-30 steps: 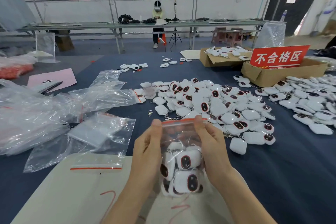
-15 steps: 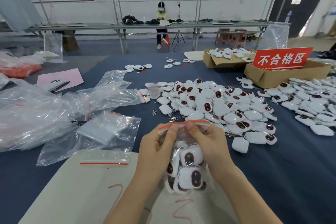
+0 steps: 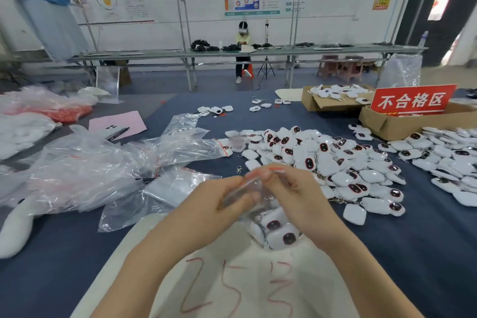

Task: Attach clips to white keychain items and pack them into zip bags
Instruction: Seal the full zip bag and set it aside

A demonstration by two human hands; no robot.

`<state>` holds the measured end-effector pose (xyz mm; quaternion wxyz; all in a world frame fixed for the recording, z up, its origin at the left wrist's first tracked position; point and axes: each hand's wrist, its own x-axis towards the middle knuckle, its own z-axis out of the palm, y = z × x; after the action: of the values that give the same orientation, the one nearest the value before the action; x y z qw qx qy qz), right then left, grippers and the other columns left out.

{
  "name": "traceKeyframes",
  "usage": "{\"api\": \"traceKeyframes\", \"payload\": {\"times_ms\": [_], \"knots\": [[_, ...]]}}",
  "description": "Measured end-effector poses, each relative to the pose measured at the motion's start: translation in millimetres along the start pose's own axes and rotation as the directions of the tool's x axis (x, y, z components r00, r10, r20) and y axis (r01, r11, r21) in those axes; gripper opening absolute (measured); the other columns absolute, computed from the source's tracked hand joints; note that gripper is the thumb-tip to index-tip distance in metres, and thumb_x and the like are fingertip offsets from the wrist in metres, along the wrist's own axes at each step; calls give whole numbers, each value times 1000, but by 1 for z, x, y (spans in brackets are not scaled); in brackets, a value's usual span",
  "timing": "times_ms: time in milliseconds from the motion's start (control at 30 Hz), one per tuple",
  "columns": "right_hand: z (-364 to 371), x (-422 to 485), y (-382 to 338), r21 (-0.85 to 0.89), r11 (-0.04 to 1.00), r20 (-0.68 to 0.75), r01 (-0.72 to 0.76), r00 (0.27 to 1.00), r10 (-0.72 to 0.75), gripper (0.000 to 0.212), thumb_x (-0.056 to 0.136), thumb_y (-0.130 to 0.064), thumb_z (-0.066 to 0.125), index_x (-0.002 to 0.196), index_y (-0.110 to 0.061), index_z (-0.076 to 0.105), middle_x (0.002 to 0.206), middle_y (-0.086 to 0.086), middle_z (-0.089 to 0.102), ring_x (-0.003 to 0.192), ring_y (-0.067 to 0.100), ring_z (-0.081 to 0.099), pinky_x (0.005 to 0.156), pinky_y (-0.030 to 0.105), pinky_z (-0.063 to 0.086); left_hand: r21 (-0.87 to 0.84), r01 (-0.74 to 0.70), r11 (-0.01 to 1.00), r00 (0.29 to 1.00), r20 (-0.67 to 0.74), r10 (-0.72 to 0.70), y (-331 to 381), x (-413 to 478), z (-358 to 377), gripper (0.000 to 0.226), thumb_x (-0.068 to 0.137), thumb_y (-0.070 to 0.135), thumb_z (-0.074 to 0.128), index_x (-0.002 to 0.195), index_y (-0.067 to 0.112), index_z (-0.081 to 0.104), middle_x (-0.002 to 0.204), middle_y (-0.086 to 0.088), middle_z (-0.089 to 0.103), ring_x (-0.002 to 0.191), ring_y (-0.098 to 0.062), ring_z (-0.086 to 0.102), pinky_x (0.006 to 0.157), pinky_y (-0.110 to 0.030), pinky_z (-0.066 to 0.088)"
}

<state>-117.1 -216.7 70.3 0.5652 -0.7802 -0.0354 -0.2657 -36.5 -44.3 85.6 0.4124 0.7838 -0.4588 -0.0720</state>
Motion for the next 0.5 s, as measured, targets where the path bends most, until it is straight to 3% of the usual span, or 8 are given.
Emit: {"api": "traceKeyframes", "payload": {"times_ms": [100,200,267,367,500], "knots": [[4,4,-9,0,999,23,48,999,-48,28,103,-35,50,102,-27,76,99,-13,76,97,4,70,81,9,48,83,-58,995,993,-102,67,6,1,-3,26,102,44,53,88,64,61,73,24,65,69,2,61,62,-10,42],[5,5,-11,20,1000,23,19,1000,-20,28,101,-38,51,102,-27,76,99,-12,76,97,4,70,82,12,49,147,-56,988,982,-172,81,3,2,-5,28,102,48,48,80,37,60,65,6,58,62,-10,56,57,-19,38],[6,2,-7,49,998,31,-43,999,41,30,99,-39,52,103,-23,76,97,-9,77,92,6,71,78,12,50,180,-2,984,984,-174,34,0,2,-2,37,103,45,50,73,25,56,61,8,55,62,-12,58,63,-28,43],[5,-5,0,97,989,60,-114,992,108,30,98,-42,53,104,-23,76,99,-8,77,92,6,72,77,12,50,202,56,978,985,-171,-21,-2,1,3,40,102,44,54,68,24,56,57,11,53,60,-10,52,65,-34,44],[2,-9,11,132,982,66,-139,989,131,29,102,-38,52,111,-21,73,108,-5,75,102,9,70,83,15,51,193,78,978,981,-190,-41,-2,3,4,35,101,39,57,71,23,64,60,5,59,59,-12,55,63,-32,43]]}}
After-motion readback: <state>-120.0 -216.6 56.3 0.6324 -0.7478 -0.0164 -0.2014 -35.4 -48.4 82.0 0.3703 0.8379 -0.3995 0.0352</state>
